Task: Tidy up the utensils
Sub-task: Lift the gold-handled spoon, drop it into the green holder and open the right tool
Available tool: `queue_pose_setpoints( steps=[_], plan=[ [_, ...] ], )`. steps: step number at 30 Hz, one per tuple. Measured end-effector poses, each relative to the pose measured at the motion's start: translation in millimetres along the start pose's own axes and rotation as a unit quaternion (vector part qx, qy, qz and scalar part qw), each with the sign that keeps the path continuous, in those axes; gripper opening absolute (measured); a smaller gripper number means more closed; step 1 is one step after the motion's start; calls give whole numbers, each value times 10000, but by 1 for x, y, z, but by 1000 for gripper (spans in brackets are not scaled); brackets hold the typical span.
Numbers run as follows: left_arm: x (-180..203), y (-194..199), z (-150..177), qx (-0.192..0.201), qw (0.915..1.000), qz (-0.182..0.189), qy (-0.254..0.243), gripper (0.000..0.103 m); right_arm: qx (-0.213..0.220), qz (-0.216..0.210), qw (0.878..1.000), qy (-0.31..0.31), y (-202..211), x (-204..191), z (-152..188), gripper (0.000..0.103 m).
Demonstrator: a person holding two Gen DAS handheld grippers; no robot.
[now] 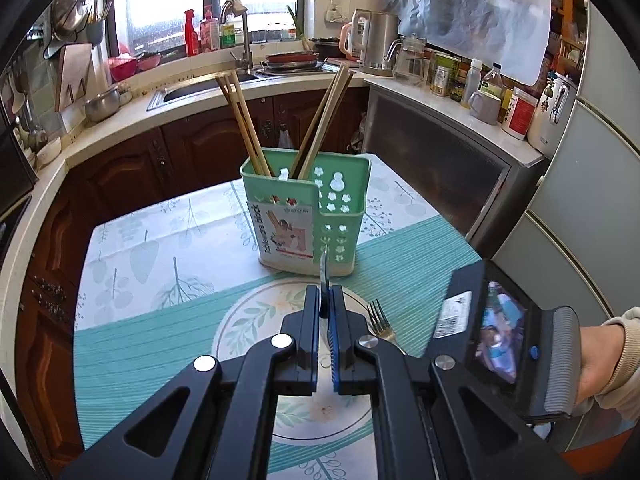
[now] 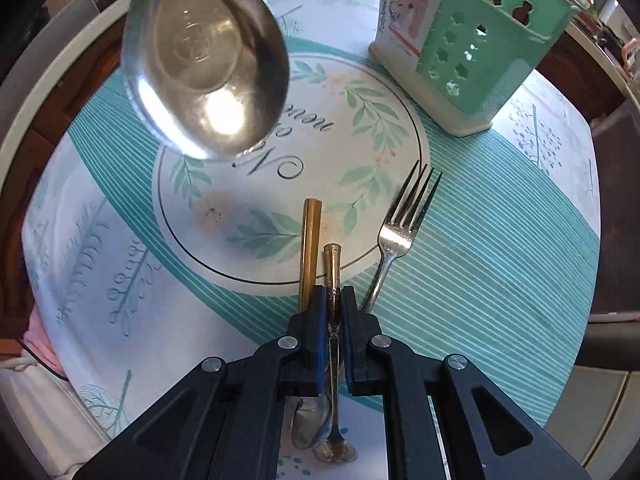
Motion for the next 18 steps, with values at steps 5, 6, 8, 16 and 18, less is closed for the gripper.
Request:
queue_pose_setpoints(
  steps=[5, 6, 8, 16, 18],
  plan=[
    [4, 6, -25, 159, 9993, -142, -300, 2, 611, -414, 9945, -748, 42, 25, -2, 6],
    [5, 7, -32, 193, 9990, -172, -360, 2, 751, -479, 9919, -902, 51, 32, -4, 6],
    [7, 5, -46, 265, 9982, -259, -476, 2, 1112, -634, 9841, -1228, 74, 48, -11, 6],
    [5, -7, -117, 712, 9940, -523, -644, 2, 2609, -475, 9297, -2554, 161, 123, -71, 6],
    [4, -14, -129, 742, 9931, -594, -684, 2, 2934, -420, 9121, -2833, 175, 140, -86, 6]
  ],
)
Point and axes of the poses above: each gripper's, at about its wrist camera, not at the fingertips, and y roughly against the way its jaws point, x to its right, z to its underside, the point moved 7 cm from there along -y, roughly the way its jaws point, and after that the axes turned 6 degrees about z, right-handed, at the moved point
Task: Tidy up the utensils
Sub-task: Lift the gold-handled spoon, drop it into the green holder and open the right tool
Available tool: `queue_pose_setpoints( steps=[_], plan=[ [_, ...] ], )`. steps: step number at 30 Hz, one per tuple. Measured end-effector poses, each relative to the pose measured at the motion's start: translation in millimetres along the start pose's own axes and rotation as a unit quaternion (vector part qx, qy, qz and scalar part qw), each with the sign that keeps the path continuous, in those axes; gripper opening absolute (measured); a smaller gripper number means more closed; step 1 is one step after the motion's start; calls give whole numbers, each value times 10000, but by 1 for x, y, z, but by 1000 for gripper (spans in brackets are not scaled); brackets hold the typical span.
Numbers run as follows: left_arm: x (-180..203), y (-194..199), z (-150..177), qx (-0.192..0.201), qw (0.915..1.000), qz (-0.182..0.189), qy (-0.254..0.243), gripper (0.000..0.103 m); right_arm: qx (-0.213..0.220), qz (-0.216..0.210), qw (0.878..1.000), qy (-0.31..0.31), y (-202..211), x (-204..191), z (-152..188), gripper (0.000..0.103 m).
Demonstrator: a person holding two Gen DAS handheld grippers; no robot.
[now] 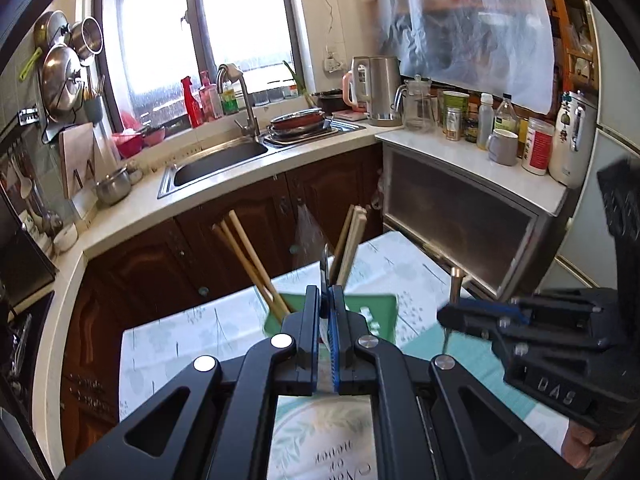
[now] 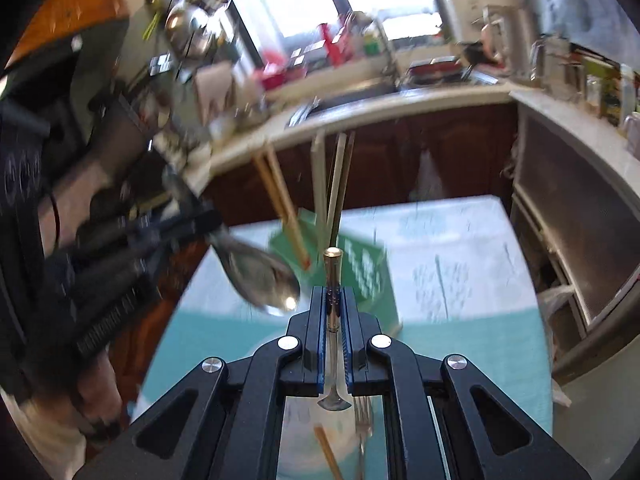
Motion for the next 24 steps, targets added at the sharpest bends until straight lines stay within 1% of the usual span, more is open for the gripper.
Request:
queue_pose_setpoints(
  steps=[4, 7, 9, 11, 14, 17, 21, 22, 24],
  plan=[
    [-2, -22, -11, -125, 9997, -145, -130, 2, 694, 27, 9965, -463, 3, 7, -45, 6],
    [-3, -39, -12, -262, 9991, -238, -246, 3, 906, 66, 9942, -573, -2, 16, -68, 6],
    [-3, -49, -11, -337, 9987, -230, -291, 3, 895, 145, 9947, -495, -14, 18, -79, 6],
    [0, -56, -12, -329, 9985, -215, -376, 3, 855, 236, 9955, -329, -28, 18, -86, 7],
    [4, -64, -9, -358, 9980, -213, -472, 3, 771, 318, 9964, -119, -50, 19, -89, 7],
    [5, -72, -6, -402, 9977, -230, -486, 3, 679, 362, 9970, -34, -77, 16, -81, 7],
    [2, -73, 0, -425, 9979, -218, -436, 3, 536, 268, 9982, -66, -108, 18, -66, 7],
    [1, -72, 2, -432, 9980, -205, -405, 4, 461, 270, 9986, -45, -113, 18, -64, 7],
    [-3, -69, 6, -436, 9984, -190, -320, 9, 330, 266, 9991, 24, -125, 19, -57, 8]
  ],
)
Point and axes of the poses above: each gripper's, at about its wrist camera, not at the fingertips, and y roughly against the way its jaws point, x to its right, z to its underside, the point moved 7 cm from there along -y, roughly the way its jaws point, and after that the axes turned 6 degrees about z, right-handed, at the moved point
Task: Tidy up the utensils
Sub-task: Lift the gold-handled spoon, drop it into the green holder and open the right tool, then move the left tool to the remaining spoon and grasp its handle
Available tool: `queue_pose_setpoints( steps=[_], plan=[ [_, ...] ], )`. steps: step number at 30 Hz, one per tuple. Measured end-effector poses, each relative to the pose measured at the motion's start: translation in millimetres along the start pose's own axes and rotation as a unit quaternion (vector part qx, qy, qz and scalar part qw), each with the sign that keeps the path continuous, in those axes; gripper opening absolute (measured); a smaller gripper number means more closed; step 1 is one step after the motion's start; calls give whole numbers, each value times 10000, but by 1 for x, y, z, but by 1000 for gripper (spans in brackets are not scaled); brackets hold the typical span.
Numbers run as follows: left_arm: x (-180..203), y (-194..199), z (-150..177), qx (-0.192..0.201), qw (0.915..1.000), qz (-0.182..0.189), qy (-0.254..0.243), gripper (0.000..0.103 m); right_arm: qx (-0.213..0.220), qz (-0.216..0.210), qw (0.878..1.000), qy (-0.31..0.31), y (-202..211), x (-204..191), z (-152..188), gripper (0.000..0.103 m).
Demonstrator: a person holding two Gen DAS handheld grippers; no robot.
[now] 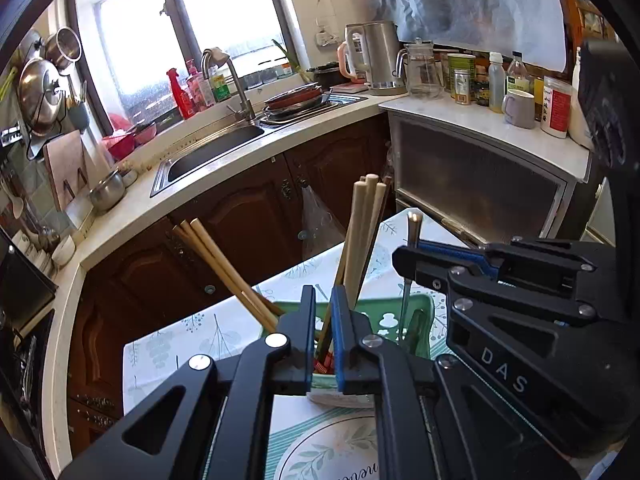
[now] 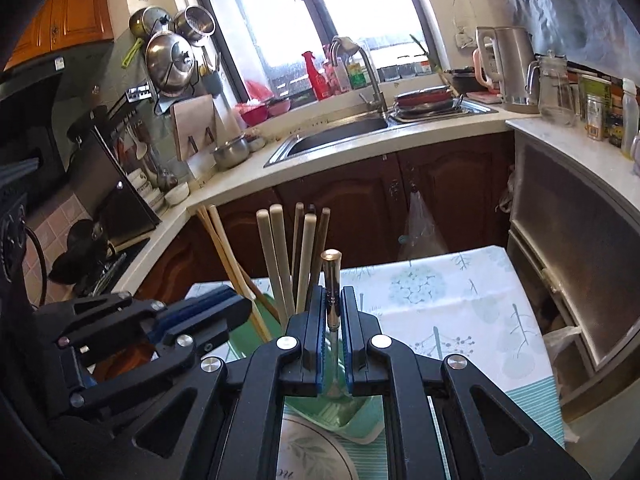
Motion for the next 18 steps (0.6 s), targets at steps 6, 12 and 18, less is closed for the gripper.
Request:
queue_pose_setpoints(
  steps=[6, 12, 18],
  plan=[
    [-6, 10, 13, -59, 9998, 103, 185, 19, -168, -72, 9998, 112, -10, -8, 17, 16],
    [-7, 23, 28, -179, 9987, 294, 377, 19, -120, -104, 9998, 89, 8, -12, 25, 17],
    [1, 47, 56, -389, 9950, 615, 683, 23, -161, -142, 9997, 89, 59, -13, 48, 17]
  ],
)
Point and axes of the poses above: each gripper's, at about its wrist camera, not at the fingertips, and y roughly against the way its jaws point, x to its right, z to its underside, the point moved 7 cm from there along -y, roughly the way its jaws point, and after that the axes turned 6 degrees about z, right-handed, at the moved point
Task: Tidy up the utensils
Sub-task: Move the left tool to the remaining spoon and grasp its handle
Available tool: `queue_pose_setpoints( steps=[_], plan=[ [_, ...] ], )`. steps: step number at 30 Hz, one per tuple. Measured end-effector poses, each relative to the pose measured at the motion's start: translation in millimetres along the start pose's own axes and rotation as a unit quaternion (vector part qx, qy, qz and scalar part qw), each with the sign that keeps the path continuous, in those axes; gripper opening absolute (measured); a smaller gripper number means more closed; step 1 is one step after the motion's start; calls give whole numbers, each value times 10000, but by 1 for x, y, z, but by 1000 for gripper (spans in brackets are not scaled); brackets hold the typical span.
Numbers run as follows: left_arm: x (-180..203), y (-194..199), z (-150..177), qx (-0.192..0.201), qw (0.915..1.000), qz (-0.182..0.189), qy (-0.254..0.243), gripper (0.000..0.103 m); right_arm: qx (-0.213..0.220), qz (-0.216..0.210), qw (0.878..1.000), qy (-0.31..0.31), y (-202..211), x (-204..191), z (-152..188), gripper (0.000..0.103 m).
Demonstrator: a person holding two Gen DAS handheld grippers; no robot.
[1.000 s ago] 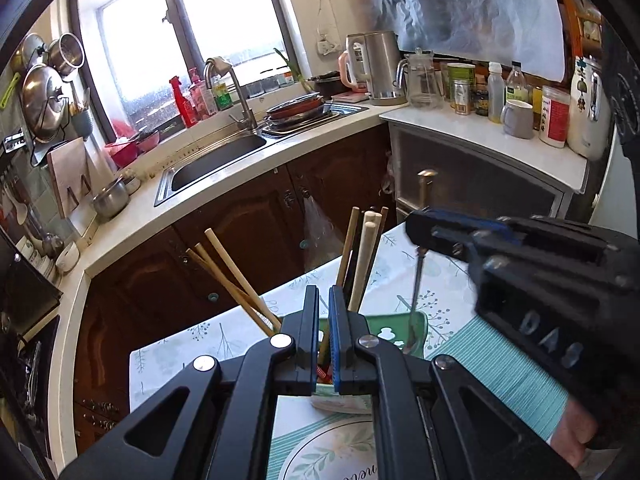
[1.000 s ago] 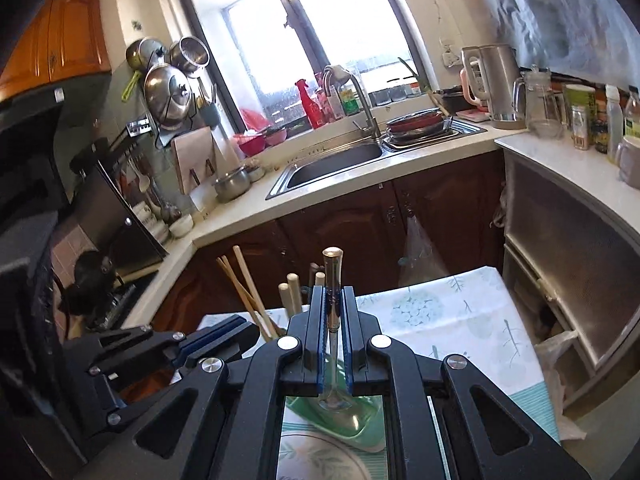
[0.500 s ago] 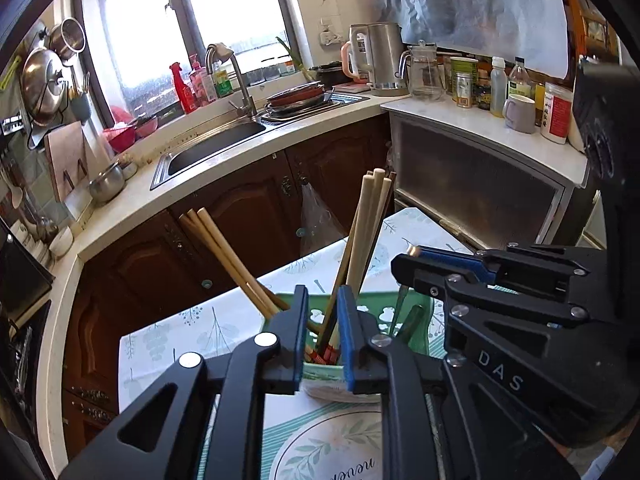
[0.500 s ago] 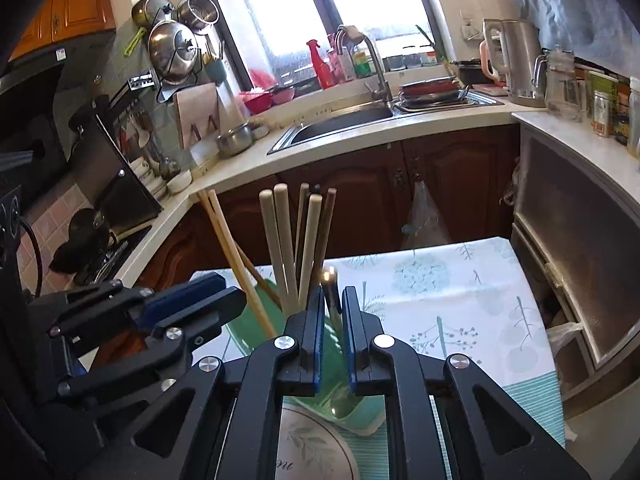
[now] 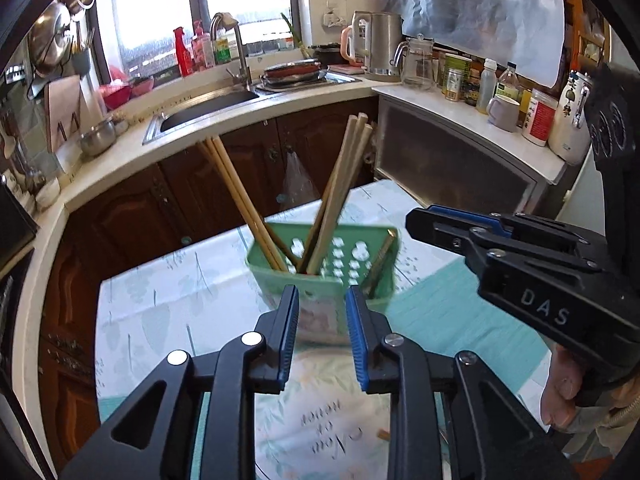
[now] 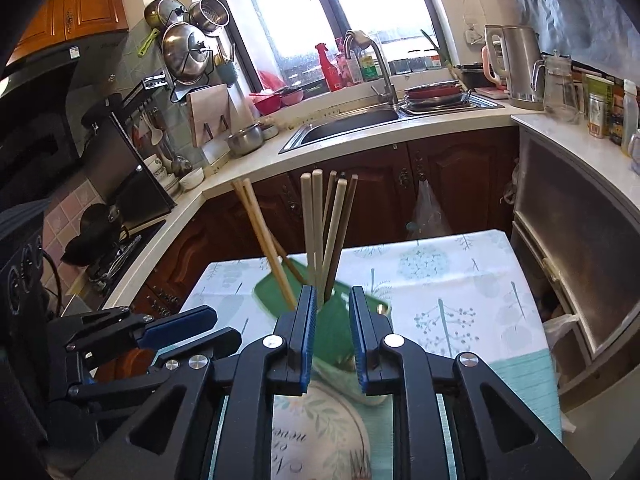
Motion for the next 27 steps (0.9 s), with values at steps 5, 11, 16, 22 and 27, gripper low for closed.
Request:
queue_pose_setpoints(
  steps=[5, 11, 16, 22, 27],
  plan=[
    [10, 4, 36, -390, 9984, 228, 329, 49, -352, 97, 9993, 80, 36, 1, 45, 17],
    [25, -13, 84, -1007, 9900, 498, 849, 52, -1005, 272, 9945, 51, 57, 15, 124, 17],
    [37, -34, 126, -1507, 9715, 852, 1621, 51, -1389, 392, 9894, -135, 65, 28, 184, 17],
    [56, -49, 148, -1681, 9729, 838, 1347, 44, -1789, 404, 9820, -450, 62, 49, 227, 17],
    [86, -44, 151, -1444, 9850, 928, -162, 44, -2005, 427, 9769, -604, 64, 64, 254, 17]
  ],
)
Point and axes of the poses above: each gripper's, at about its wrist camera, not at the fingertips, and y roughly against the way its jaws point, x to its right, z to its underside, the point moved 7 cm from there along -y, roughly the way its jaws point, and after that the axes turned 6 degrees about z, right-handed, at the moved point
